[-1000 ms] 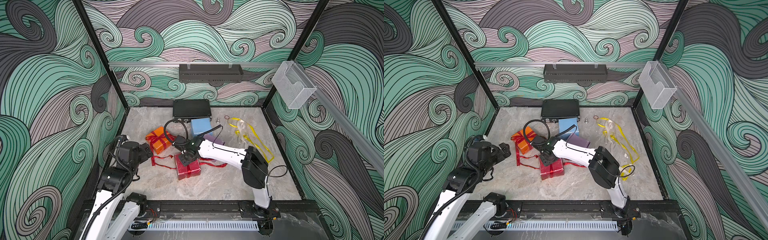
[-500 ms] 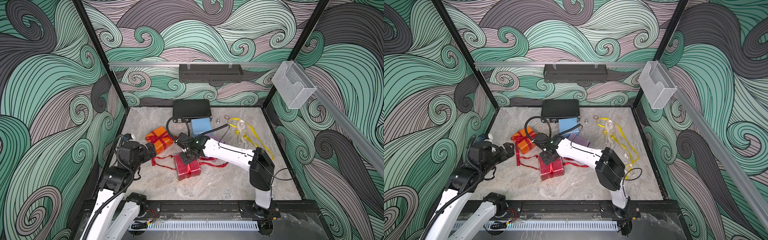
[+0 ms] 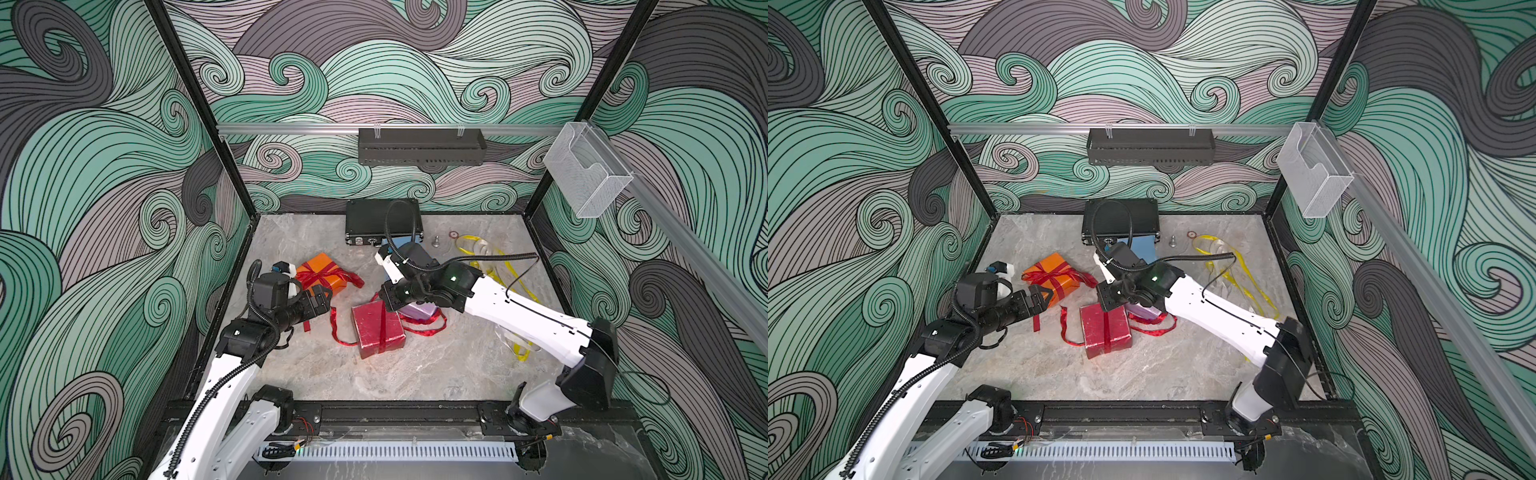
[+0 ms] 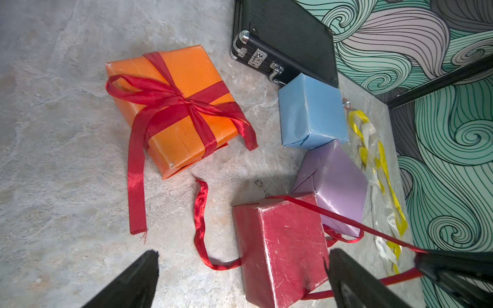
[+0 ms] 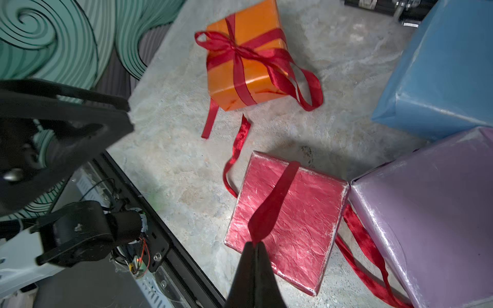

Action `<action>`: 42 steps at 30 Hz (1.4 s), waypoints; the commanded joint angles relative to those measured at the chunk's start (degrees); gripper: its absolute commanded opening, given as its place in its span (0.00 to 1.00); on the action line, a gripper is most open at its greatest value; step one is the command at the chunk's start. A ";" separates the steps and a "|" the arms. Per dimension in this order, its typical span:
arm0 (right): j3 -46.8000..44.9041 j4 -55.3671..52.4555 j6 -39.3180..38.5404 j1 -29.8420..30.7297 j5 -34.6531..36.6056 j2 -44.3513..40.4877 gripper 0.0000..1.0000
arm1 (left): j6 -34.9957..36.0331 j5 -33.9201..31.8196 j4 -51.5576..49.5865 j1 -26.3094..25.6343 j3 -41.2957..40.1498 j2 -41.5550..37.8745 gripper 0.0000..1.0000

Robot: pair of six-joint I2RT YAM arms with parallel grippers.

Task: Untie the ribbon bows on the gift boxes
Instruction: Pull the ribbon from the gift box.

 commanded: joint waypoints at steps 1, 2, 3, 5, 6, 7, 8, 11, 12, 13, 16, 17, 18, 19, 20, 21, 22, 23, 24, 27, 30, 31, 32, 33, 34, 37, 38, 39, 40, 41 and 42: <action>0.35 4.51 -1.34 -0.43 -1.06 -4.43 0.00 | 0.71 2.75 1.35 0.22 0.37 0.26 0.99; 0.53 4.90 -1.48 -0.58 -0.96 -5.48 0.00 | 0.73 3.05 1.39 0.21 0.36 0.39 0.98; 0.49 5.38 -1.62 -0.76 -0.99 -6.41 0.00 | 0.75 3.34 1.48 0.21 0.37 0.46 0.98; 0.86 6.70 -2.15 -1.20 -0.56 -8.57 0.00 | 0.74 3.98 1.67 0.04 0.27 0.72 0.99; 1.29 7.07 -2.43 -1.40 -0.11 -9.35 0.00 | 0.77 4.15 1.71 0.04 0.24 0.90 0.99; 2.07 7.37 -2.76 -1.61 0.49 -10.16 0.00 | 0.72 4.33 1.71 0.01 0.28 0.98 0.99; 3.16 7.48 -3.13 -1.78 0.76 -10.71 0.00 | 0.76 4.43 1.71 -0.05 0.28 0.99 0.98; 7.03 7.48 -3.67 -2.68 0.56 -11.45 0.00 | 0.77 4.60 1.72 -0.29 0.28 0.97 0.98; 8.09 7.48 -3.81 -2.97 0.78 -11.56 0.00 | 0.85 4.60 1.69 -0.43 0.26 0.92 0.98; 9.37 7.50 -4.00 -3.22 1.10 -11.57 0.00 | 0.86 4.61 1.73 -0.64 0.24 0.94 0.98; 12.79 7.70 -5.32 -4.02 3.16 -11.57 0.00 | 1.03 4.47 1.69 -1.66 0.19 1.07 0.99; 13.98 7.88 -5.64 -4.57 3.99 -11.49 0.00 | 1.03 4.28 1.61 -2.12 0.19 1.15 0.98; 15.00 7.93 -5.94 -5.06 4.36 -11.35 0.00 | 1.03 4.05 1.50 -2.52 0.25 1.29 0.98; 16.29 8.01 -6.31 -5.66 4.61 -11.15 0.00 | 0.96 3.78 1.33 -2.97 0.28 1.42 0.98; 17.51 8.21 -6.68 -6.27 4.99 -10.84 0.00 | 1.11 3.45 1.22 -3.41 0.32 1.60 0.98; 18.31 8.55 -6.90 -6.77 5.35 -10.65 0.00 | 1.12 3.22 1.11 -3.78 0.37 1.68 0.99; 19.12 9.09 -7.17 -7.32 5.47 -10.45 0.00 | 1.12 3.03 1.05 -4.15 0.37 1.81 0.99; 19.97 9.62 -7.57 -7.85 5.48 -10.13 0.00 | 1.10 2.77 0.88 -4.48 0.41 1.93 0.98; 20.91 9.79 -7.91 -8.32 5.47 -9.70 0.00 | 1.16 2.61 0.80 -4.74 0.45 2.04 0.98; 24.74 9.77 -9.21 -9.83 5.28 -8.05 0.00 | 1.18 1.94 0.40 -5.47 0.63 2.28 0.98; 28.09 9.77 -10.05 -11.48 5.15 -6.50 0.00 | 1.28 1.53 0.29 -6.25 0.63 2.27 0.98; 29.29 9.84 -10.30 -12.02 5.12 -5.95 0.00 | 1.29 1.53 0.30 -6.46 0.63 2.35 0.98; 30.59 9.77 -10.43 -12.52 5.08 -5.32 0.00 | 1.29 1.53 0.23 -6.60 0.68 2.52 0.99; 31.73 9.78 -10.59 -12.96 4.91 -4.86 0.00 | 1.33 1.57 0.22 -6.72 0.67 2.65 0.98; 33.30 9.77 -10.80 -13.36 4.78 -4.19 0.00 | 1.38 1.53 0.10 -6.79 0.72 2.82 0.98; 38.63 9.79 -11.42 -14.26 4.61 -2.46 0.00 | 1.38 1.48 0.09 -6.91 0.73 3.10 0.98; 40.76 9.81 -11.83 -14.43 4.74 -1.75 0.00 | 1.44 1.44 0.04 -6.99 0.77 3.10 0.98; 42.50 9.90 -12.15 -14.49 4.85 -1.28 0.00 | 1.47 1.36 -0.02 -7.08 0.78 3.10 0.98; 44.56 9.84 -12.46 -14.65 5.32 -0.65 0.00 | 1.47 1.35 -0.02 -7.08 0.81 3.10 0.98; 46.48 9.81 -12.80 -14.80 5.62 -0.07 0.00 | 1.47 1.28 -0.09 -7.17 0.78 3.03 0.98; 47.94 9.98 -13.12 -14.97 5.81 0.42 0.00 | 1.43 1.27 -0.13 -7.26 0.81 3.01 0.98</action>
